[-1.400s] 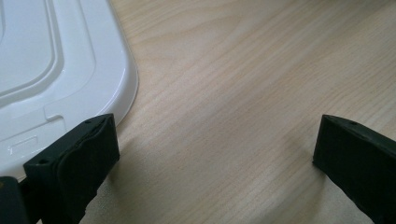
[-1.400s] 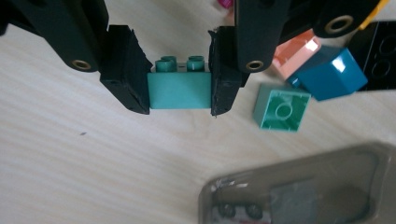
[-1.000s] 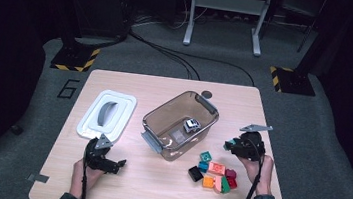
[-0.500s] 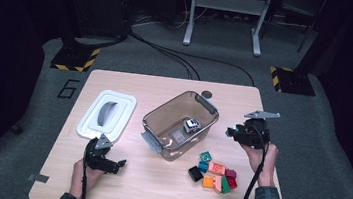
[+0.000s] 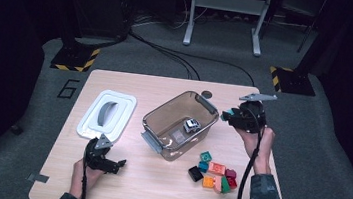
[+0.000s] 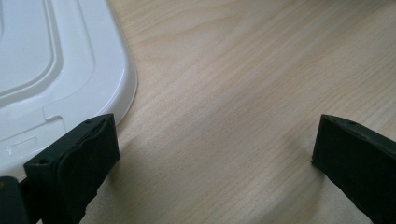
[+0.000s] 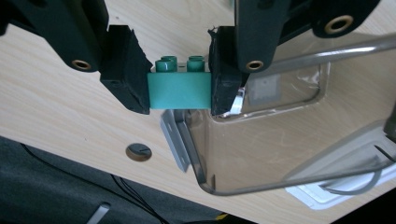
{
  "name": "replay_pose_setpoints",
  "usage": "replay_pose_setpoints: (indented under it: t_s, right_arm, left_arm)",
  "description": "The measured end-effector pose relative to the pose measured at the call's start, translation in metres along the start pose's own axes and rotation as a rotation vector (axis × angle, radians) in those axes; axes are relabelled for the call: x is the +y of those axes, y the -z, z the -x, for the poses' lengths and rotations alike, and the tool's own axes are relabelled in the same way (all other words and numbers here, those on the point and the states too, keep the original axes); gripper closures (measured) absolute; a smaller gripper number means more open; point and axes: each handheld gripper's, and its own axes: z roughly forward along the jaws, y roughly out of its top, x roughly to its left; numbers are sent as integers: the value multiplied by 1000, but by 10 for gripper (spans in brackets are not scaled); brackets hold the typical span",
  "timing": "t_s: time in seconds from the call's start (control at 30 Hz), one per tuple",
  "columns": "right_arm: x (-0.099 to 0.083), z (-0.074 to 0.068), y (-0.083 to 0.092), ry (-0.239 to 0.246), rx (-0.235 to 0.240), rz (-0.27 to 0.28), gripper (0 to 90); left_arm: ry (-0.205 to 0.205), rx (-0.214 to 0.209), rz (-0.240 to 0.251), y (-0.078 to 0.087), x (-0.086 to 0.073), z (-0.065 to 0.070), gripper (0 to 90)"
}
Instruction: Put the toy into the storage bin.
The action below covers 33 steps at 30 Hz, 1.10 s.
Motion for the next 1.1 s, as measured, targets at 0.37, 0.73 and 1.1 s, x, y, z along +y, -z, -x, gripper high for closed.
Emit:
replay_pose_setpoints:
  t_s: [0.37,0.73,1.1]
  right_arm:
    - [22,-40,-32,87,83,-56,589]
    - [18,-65,-66,177,129,-207,588]
    - [13,-69,-64,168,102,-246,585]
  left_arm:
    - [0,-2,-2,0,0,0,4]
    - [0,-5,-5,0,0,0,4]
    - [-2,-5,-6,1,0,0,5]
